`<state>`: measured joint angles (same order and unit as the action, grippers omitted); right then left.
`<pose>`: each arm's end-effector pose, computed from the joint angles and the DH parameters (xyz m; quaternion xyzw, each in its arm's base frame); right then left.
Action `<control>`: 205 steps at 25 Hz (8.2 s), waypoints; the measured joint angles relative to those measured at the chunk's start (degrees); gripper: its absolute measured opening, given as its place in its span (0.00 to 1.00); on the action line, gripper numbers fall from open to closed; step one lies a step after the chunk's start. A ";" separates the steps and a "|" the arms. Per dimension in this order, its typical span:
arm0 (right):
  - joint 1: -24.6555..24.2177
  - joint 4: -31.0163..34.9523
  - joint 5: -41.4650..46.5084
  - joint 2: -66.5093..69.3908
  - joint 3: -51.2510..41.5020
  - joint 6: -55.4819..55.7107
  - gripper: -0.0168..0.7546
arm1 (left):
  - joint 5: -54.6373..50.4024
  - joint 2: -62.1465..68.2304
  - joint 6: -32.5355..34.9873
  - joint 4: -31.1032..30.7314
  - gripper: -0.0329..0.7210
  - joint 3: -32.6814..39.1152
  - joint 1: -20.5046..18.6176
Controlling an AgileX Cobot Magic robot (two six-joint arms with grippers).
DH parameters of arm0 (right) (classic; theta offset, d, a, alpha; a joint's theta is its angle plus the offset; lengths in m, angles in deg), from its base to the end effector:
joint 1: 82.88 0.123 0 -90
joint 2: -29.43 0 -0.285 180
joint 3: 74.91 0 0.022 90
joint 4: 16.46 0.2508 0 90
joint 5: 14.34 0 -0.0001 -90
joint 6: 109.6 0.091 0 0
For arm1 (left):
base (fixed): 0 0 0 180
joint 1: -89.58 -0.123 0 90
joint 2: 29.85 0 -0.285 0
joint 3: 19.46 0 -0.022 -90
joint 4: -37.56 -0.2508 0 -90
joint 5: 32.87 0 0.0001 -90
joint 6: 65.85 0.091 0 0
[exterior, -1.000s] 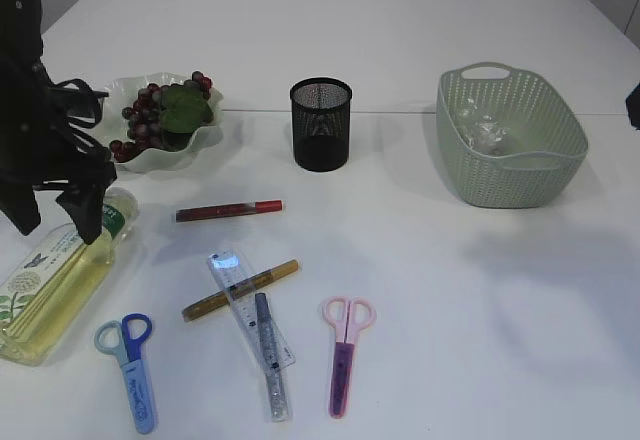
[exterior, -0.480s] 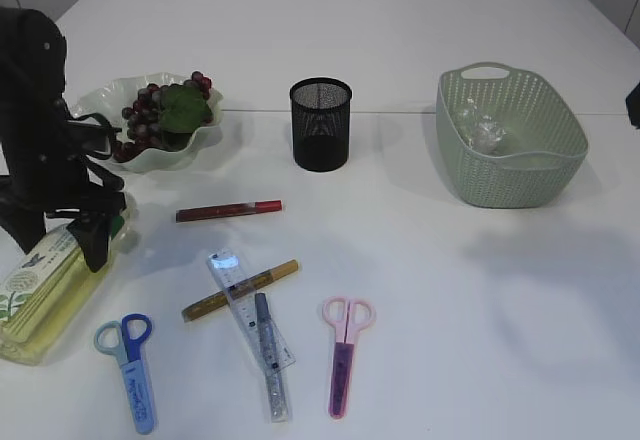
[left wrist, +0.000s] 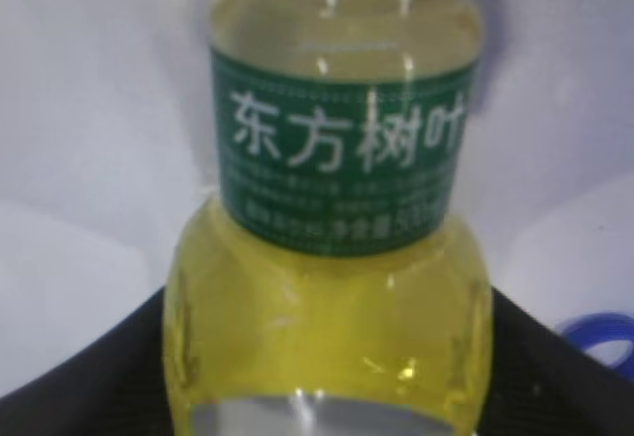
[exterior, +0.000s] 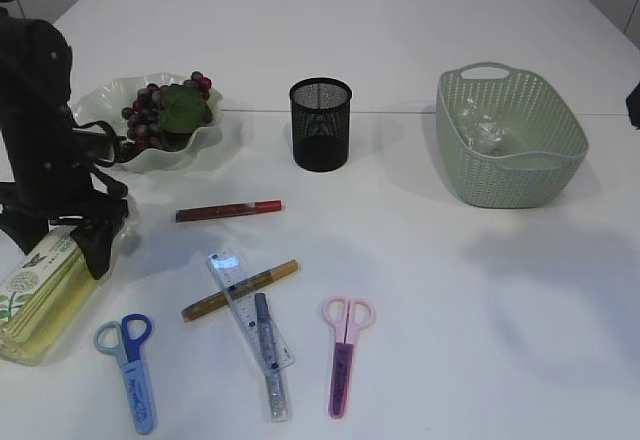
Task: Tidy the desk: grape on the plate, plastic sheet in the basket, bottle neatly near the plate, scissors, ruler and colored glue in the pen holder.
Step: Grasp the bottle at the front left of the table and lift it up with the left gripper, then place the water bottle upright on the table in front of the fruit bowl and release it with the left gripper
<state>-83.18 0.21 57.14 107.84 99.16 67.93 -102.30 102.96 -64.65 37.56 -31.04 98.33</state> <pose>0.2271 0.0236 0.3694 -0.0021 0.9676 0.1390 0.2107 0.3979 -0.0612 0.1314 -0.0863 -0.9919 -0.0061 0.0927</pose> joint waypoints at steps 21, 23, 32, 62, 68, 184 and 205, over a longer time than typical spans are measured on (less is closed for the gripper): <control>0.00 0.00 0.00 0.00 0.00 0.00 0.77 | 0.37 0.88 0.07 1.10 0.63 -0.12 0.00; 0.00 0.00 0.00 0.00 0.00 0.00 0.77 | 0.71 0.51 -0.44 1.18 0.63 -0.12 0.00; 0.00 -0.21 0.00 0.00 0.00 0.00 0.77 | 3.67 -8.98 -3.01 2.50 0.63 0.51 -0.31; 0.00 -1.40 0.00 0.00 0.00 -0.40 0.77 | 82.14 -50.45 -8.50 -1.26 0.62 55.86 -0.31; 0.00 -1.66 0.00 0.00 0.00 -0.44 0.77 | 103.84 -46.05 -8.50 -0.75 0.62 58.57 -0.31; 0.00 -3.21 0.00 0.00 0.00 -1.92 0.77 | 134.08 -16.51 -8.50 -0.31 0.79 48.37 -0.31; 0.00 -3.21 0.00 0.00 0.00 -1.92 0.77 | 95.87 -48.85 -8.50 -1.38 0.77 48.37 -0.31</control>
<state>-83.18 -3.01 57.14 107.84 99.16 66.00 -6.43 54.11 -73.15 36.19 17.34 98.02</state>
